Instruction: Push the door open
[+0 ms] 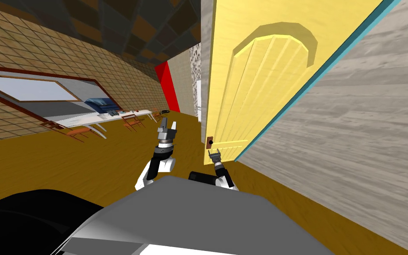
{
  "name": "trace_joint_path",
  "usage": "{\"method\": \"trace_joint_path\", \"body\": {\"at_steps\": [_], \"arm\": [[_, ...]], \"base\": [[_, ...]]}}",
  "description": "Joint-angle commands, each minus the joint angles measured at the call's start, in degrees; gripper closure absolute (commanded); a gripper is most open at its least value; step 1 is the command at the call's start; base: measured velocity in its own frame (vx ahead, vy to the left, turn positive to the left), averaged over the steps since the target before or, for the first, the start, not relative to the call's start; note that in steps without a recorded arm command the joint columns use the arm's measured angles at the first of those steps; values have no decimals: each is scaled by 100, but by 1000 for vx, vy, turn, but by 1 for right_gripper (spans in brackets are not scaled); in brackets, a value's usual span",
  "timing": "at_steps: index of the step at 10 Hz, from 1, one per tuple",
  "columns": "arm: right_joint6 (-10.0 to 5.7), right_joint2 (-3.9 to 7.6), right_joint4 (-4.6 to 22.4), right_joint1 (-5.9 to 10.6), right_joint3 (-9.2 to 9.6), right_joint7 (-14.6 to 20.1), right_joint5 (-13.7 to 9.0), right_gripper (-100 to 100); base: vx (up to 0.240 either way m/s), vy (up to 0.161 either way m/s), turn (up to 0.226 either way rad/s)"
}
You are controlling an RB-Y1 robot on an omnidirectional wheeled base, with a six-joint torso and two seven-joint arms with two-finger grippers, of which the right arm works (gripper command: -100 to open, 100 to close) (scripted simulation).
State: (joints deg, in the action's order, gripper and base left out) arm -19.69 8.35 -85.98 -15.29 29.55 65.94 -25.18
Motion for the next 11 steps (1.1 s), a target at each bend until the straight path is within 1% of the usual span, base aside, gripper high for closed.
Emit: {"method": "trace_joint_path", "body": {"at_steps": [1, 3, 4, 5, 6, 10, 11], "arm": [[66, 10, -225, -34, -13, 13, -14, -100], [118, 30, -439, -59, -25, 35, -30, -100], [93, 20, -363, -47, -18, 30, -24, -100], [142, -28, -352, 3, -58, 6, -31, -100], [155, -41, -346, 18, -70, -1, -34, -100], [273, -164, -289, 160, -178, -61, -54, -100], [270, -148, -312, 139, -168, -56, -52, -100]], "base": [[-120, 3, -82], [-172, -3, -71], [-76, -6, -13], [120, 69, 30], [227, 56, 4], [230, 67, 18], [99, 30, 1]]}}
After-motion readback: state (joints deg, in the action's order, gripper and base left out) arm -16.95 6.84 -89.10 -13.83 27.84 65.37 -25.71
